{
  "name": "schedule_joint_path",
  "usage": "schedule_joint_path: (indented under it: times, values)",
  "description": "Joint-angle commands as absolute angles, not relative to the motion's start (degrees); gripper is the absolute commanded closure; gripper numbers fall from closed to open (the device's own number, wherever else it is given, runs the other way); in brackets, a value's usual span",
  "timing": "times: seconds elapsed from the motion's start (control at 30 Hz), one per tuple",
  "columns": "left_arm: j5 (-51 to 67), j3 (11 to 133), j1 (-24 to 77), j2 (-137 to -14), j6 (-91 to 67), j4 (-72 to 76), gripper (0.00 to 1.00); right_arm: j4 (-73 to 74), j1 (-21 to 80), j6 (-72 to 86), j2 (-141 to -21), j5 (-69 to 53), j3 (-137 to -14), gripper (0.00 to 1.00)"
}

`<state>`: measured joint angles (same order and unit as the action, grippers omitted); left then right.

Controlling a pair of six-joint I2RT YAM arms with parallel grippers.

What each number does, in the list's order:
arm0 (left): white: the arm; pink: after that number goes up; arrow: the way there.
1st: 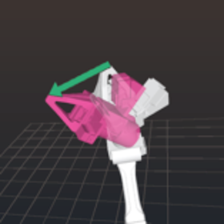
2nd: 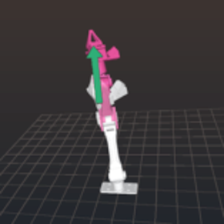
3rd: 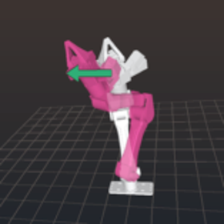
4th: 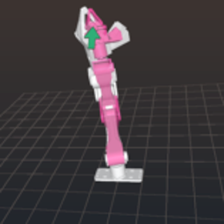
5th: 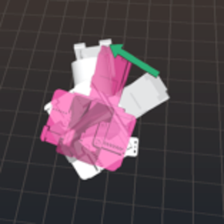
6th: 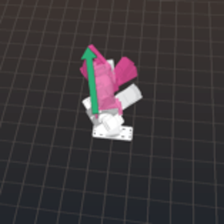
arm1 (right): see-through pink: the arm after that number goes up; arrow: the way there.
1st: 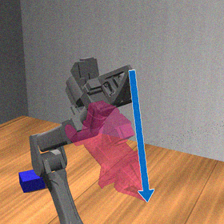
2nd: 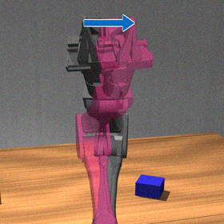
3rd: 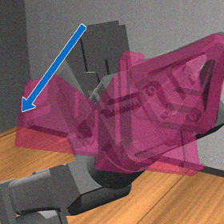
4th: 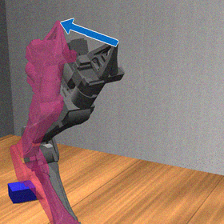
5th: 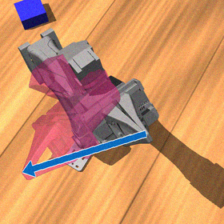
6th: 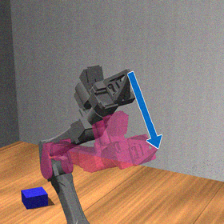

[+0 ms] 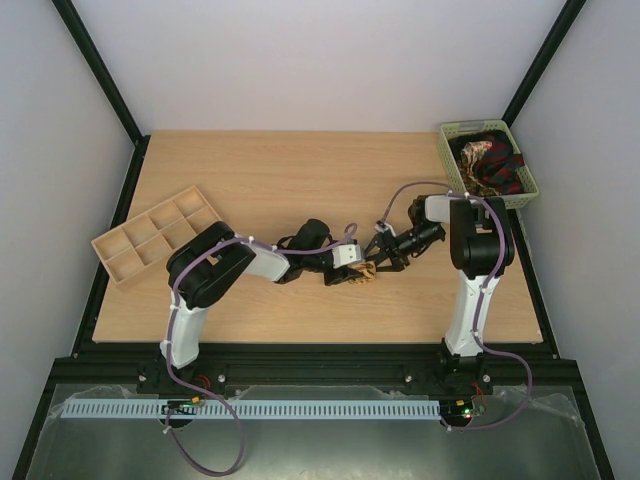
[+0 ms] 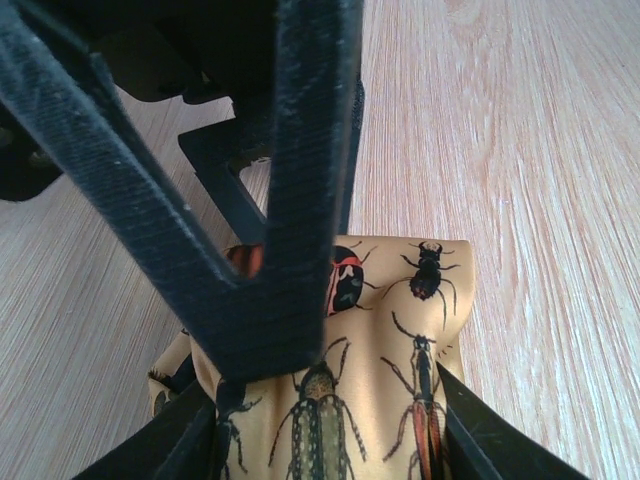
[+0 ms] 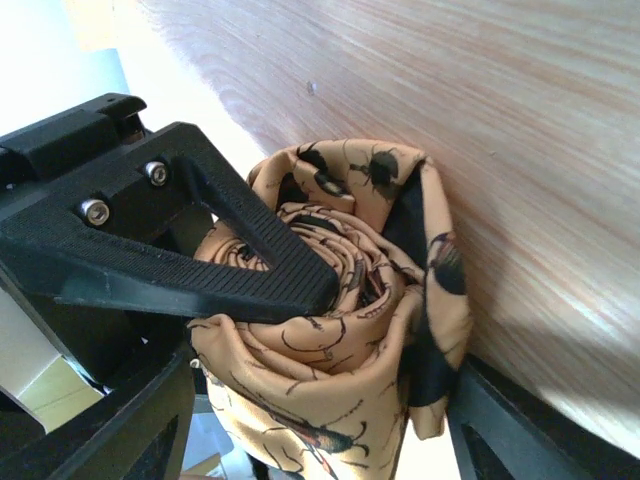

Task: Roll the ties
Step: Roll the tie at the center of the board, then pick up the tie from the center of the board.

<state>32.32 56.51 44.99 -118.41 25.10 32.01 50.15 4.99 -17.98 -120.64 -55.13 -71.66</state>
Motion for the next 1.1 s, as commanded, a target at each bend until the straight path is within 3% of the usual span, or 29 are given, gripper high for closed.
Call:
schedule_joint_path:
  times: [0.0,0.13,0.37,0.53,0.63,0.87,1.07]
  values:
    - [30.1,53.6,44.5,-121.8,26.1,21.5,0.69,54.0,5.0,-22.7,-119.6,-59.1,-69.9,0.29]
    - [30.1,53.5,44.5,-121.9,26.2,21.1,0.69,55.2,5.0,-25.7,-119.5,-60.4,-68.7,0.29]
    - [30.0,53.6,44.5,-121.8,26.1,21.0,0.69,46.0,5.0,-18.9,-118.6,-58.6,-66.6,0.63]
    - [30.1,53.6,44.3,-121.6,25.5,21.4,0.64,41.2,5.0,-14.5,-117.5,-56.3,-65.5,0.96]
    - [30.5,53.6,43.9,-120.6,24.7,22.3,0.53,41.2,5.0,-14.4,-117.0,-56.2,-65.2,0.99]
    - [32.0,52.9,41.6,-114.4,19.7,26.1,0.02,39.7,5.0,-11.8,-113.6,-56.9,-64.1,0.99]
    - [31.6,52.7,38.3,-106.0,14.0,22.1,0.01,35.1,5.0,-5.8,-109.5,-59.6,-65.7,0.99]
